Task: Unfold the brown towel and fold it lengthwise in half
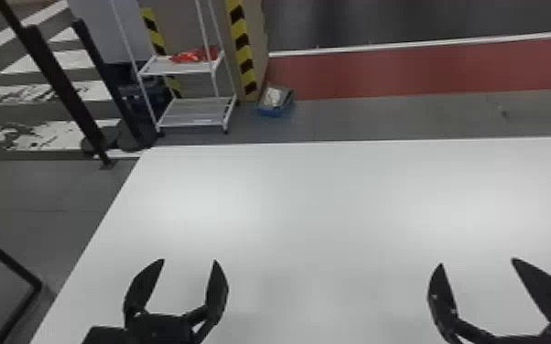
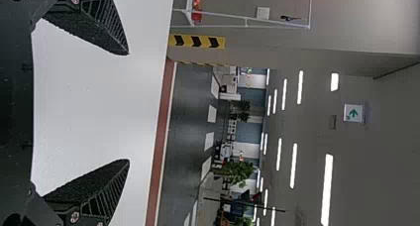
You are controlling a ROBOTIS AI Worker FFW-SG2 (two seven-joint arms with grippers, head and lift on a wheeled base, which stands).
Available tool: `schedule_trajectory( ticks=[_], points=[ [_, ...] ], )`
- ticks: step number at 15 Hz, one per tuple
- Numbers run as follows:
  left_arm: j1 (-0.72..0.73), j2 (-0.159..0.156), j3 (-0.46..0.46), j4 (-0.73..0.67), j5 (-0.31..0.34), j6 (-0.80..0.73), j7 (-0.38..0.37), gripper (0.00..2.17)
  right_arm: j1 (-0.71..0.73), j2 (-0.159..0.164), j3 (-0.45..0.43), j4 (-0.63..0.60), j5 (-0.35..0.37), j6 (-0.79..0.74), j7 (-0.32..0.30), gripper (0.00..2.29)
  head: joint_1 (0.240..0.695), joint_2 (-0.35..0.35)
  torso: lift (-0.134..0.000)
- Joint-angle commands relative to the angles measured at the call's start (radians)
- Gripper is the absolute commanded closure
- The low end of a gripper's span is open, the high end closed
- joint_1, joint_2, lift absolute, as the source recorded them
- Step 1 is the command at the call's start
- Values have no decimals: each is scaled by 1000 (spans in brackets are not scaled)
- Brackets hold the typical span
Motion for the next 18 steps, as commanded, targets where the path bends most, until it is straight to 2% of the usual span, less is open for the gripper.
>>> schedule_trajectory(
  ticks=[1,18],
  points=[
    [0,0,0,3,0,0,1,43,1,0,0,0,0,0,0,110,695,204,-120],
    [6,-5,0,6,0,-9,1,43,4,0,-3,8,-6,0,0,110,695,205,-120]
  ],
)
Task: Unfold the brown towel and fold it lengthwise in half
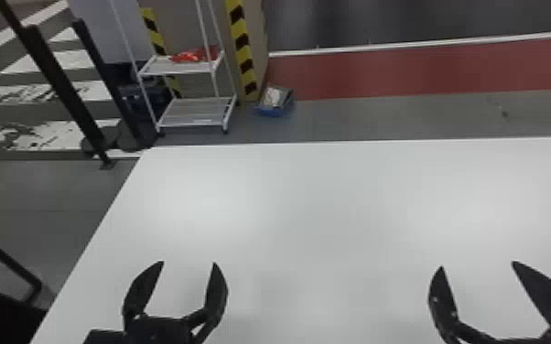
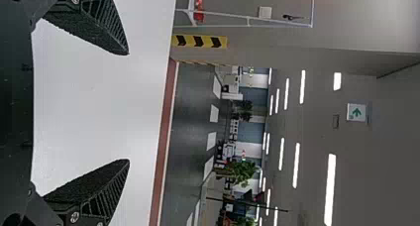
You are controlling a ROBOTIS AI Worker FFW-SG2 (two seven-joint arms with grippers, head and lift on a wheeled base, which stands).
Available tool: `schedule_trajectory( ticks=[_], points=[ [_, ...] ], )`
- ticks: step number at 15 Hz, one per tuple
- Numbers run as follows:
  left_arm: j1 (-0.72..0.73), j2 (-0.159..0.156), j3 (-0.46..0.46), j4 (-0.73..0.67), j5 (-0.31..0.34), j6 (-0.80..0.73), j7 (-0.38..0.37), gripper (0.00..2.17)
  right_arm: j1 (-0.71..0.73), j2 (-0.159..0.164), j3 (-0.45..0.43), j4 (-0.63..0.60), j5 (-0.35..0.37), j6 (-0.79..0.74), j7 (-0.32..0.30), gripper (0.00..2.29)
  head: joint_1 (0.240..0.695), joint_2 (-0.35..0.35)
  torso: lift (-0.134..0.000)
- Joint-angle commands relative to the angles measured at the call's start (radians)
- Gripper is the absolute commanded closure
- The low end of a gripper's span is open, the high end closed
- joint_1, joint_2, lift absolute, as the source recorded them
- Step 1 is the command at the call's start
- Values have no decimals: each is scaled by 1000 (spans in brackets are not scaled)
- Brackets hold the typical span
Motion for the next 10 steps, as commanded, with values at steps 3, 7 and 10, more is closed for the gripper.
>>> schedule_trajectory(
  ticks=[3,7,10],
  points=[
    [1,-3,-1,3,0,0,0,43,-1,0,-4,5,-1,0,0,110,695,203,-120],
    [1,-3,1,3,-2,0,0,43,-3,0,-4,8,-3,0,0,110,695,201,-120],
    [1,-3,-1,3,-2,0,0,43,-5,0,-5,8,-3,0,0,110,695,201,-120]
  ],
)
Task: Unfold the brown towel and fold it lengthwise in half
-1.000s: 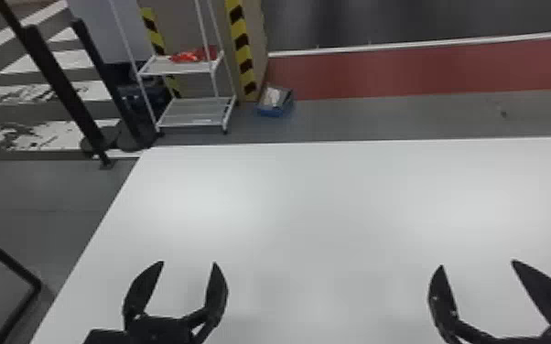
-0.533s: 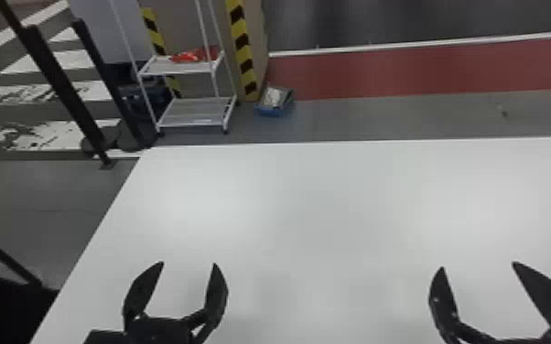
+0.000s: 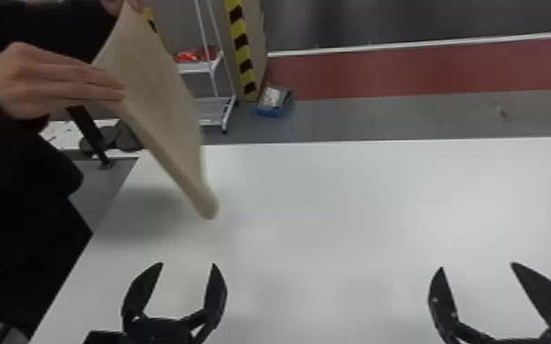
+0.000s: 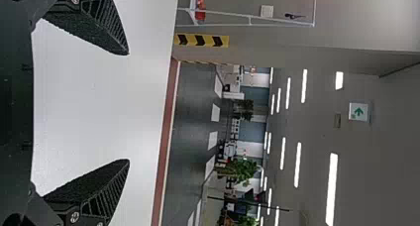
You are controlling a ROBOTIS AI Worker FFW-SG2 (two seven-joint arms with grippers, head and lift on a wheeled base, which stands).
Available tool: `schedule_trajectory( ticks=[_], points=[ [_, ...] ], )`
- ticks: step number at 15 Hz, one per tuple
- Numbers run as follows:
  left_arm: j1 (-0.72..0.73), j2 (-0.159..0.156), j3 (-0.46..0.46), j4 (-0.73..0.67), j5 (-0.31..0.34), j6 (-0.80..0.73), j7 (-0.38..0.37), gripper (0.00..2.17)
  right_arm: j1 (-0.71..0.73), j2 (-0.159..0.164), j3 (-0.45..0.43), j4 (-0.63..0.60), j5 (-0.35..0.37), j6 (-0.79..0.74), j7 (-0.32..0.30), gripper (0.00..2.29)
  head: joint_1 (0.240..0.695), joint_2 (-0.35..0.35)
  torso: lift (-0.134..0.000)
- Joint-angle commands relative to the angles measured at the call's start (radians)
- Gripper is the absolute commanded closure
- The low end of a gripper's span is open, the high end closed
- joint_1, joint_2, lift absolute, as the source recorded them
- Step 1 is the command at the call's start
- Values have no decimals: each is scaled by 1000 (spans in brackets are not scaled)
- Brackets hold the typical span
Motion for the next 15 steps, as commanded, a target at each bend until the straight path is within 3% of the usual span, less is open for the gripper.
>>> schedule_trajectory(
  ticks=[1,15],
  points=[
    [0,-3,0,0,0,0,0,43,0,0,-1,3,0,0,0,110,695,201,-120],
    [5,-3,0,-6,-5,0,0,43,0,0,-1,2,0,0,0,110,695,199,-120]
  ],
)
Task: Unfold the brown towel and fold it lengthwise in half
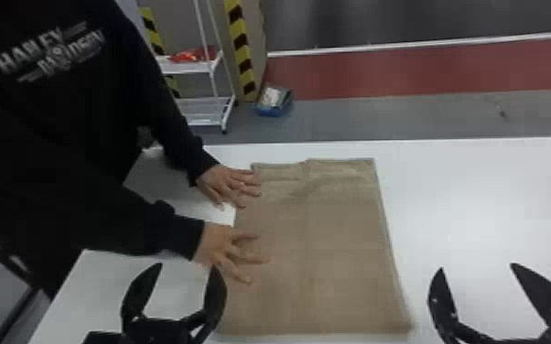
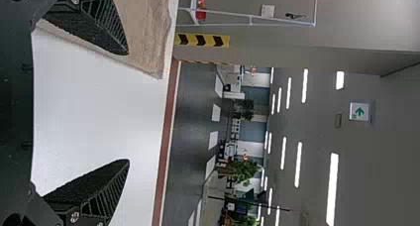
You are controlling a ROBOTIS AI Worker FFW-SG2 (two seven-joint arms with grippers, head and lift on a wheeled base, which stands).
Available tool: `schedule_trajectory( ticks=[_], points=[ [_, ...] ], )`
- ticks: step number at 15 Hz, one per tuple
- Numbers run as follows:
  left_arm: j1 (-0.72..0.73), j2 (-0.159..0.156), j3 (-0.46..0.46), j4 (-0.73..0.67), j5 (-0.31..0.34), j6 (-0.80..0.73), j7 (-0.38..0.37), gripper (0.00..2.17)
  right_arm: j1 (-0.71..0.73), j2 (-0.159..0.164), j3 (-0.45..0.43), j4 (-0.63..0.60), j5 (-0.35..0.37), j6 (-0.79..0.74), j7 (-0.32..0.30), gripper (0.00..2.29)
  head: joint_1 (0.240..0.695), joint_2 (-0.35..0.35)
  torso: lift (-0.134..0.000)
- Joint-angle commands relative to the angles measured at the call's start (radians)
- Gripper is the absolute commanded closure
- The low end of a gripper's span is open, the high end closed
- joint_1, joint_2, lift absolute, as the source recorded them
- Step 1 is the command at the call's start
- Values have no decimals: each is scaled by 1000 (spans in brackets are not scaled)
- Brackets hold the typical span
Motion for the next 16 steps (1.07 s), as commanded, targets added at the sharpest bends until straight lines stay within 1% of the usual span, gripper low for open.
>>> schedule_trajectory(
  ticks=[1,16],
  points=[
    [2,-3,0,-3,-2,0,0,43,0,0,0,-4,0,0,0,110,695,199,-120],
    [2,-3,-5,-9,-13,6,0,43,-8,-2,0,-3,0,19,0,110,695,194,-120]
  ],
)
